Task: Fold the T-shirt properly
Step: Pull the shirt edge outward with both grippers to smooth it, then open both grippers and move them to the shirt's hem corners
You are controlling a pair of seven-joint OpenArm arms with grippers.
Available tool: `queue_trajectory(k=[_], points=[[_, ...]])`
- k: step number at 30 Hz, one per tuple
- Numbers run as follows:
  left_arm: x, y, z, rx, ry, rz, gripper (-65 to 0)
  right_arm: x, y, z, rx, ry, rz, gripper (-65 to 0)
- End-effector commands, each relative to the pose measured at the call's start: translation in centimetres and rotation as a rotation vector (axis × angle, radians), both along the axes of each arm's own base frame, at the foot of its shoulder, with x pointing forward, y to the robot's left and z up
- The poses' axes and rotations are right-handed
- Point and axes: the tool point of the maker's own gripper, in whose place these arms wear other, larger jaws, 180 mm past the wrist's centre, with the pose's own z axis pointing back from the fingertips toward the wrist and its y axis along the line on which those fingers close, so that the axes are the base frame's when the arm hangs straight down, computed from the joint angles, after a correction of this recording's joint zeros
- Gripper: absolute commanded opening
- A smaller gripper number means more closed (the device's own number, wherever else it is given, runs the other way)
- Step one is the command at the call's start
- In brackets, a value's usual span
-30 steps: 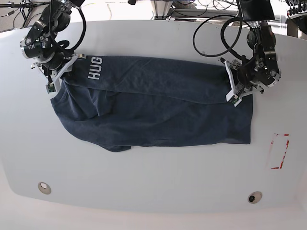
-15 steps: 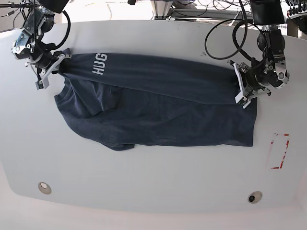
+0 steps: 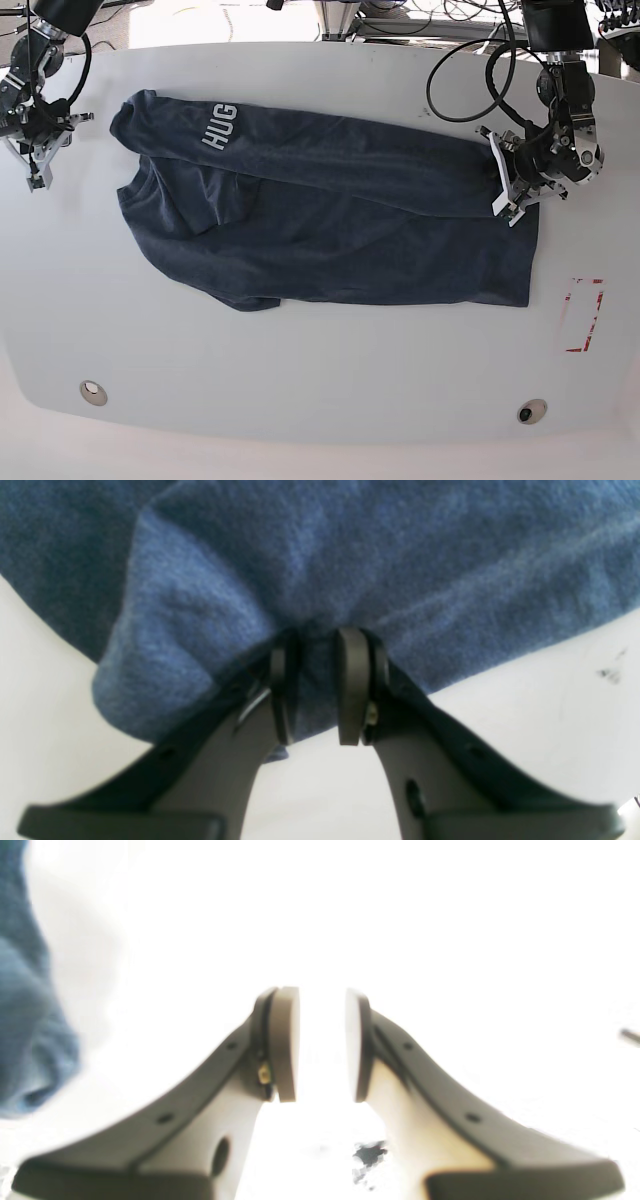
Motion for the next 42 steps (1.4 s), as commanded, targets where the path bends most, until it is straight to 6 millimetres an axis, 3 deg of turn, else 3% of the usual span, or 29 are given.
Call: queue_trajectory(k=[1,5,9,17,22,28,35,42], points=[[-0.8,1.3,-0.4,0.07,0.045,0.006,-54.2,2.2,1.4,2.7,-0.027,-0.076,0.038,-51.2],[-0.9,0.7,-0.6,0.056,0.05,0.007,-54.2,2.6,4.1,4.3,-0.041,-0.102,0.055,-51.2],[-1.0,0.9,-0.6,0.069,0.068,0.009,-54.2,3.2,8.5,4.3,0.03,-0.165,0.059,-51.2],[-0.7,0.7,0.1,0.073,0.04,0.0,-54.2,2.8,15.4,0.7,0.25,-0.157,0.018,-51.2],[-0.6,0.7,0.2,0.074,0.04,0.0,-54.2,2.2,18.3,-0.9,0.314,-0.114,0.042,-51.4],[-0.6,0.7,0.2,0.074,0.04,0.0,-54.2,0.9,19.1,-1.9,0.322,-0.081,0.071,-51.5],[-0.8,0.7,0.1,0.076,0.045,0.0,-54.2,-2.1,16.4,-4.3,0.259,0.049,0.057,-51.4],[-1.9,1.2,-0.5,0.084,0.069,0.005,-54.2,-3.4,12.8,-6.8,0.244,0.092,0.045,-51.4]])
